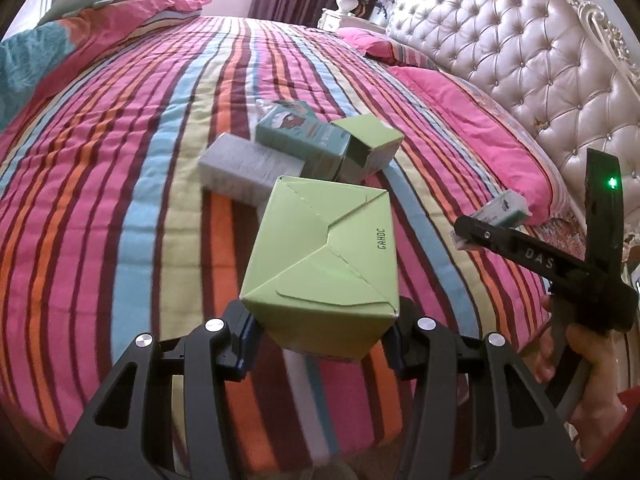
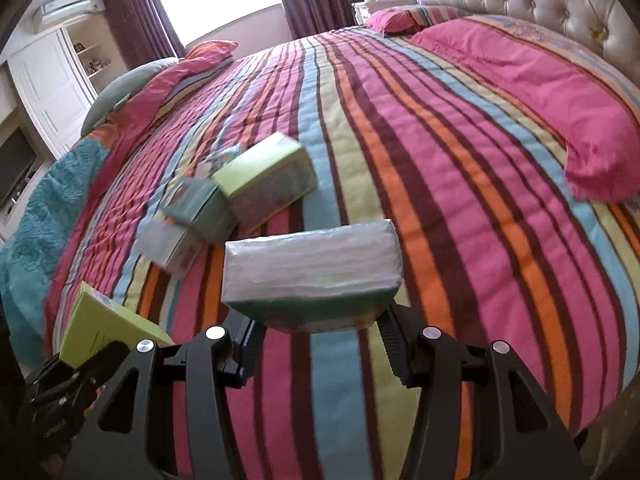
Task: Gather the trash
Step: 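Close the left tool on the green box while the right tool grips the tissue pack, then carry the green box and tissue pack down over the wastebasket with both tools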
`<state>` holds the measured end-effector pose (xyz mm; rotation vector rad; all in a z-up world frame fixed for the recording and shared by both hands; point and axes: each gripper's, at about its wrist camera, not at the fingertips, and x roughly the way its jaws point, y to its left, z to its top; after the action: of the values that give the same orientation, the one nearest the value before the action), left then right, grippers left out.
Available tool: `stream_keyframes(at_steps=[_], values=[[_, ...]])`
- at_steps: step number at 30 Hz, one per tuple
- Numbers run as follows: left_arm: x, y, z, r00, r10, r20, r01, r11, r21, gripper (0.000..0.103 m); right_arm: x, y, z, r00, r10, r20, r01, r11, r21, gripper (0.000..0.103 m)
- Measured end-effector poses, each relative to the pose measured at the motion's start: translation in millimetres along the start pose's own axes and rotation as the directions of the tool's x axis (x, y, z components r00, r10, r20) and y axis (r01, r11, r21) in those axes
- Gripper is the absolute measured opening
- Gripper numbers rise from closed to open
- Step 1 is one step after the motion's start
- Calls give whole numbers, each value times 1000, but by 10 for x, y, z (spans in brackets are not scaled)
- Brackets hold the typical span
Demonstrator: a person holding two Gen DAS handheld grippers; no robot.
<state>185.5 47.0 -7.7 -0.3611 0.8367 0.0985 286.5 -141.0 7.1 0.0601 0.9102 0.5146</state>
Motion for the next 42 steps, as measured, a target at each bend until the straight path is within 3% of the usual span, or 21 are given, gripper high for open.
stream_keyframes(at_steps=[17, 29, 36, 42], values=[[-637, 241, -567, 998, 55, -9, -55, 998, 33, 49, -401, 463, -764, 997, 53, -61, -59, 994, -97, 49], [-902, 290, -858, 998, 58, -15, -56, 996, 66, 49, -651, 721, -1041, 994, 83, -77, -93, 986, -141, 49], [-899, 319, -1179, 997, 31, -78, -24, 996, 87, 49, -706, 784, -1331, 990, 82, -114, -98, 984, -146, 49], [-800, 449, -1434, 988, 32, -152, -22, 997, 72, 49, -610, 793, -1673, 977, 58, -206, -91, 984, -152, 49]])
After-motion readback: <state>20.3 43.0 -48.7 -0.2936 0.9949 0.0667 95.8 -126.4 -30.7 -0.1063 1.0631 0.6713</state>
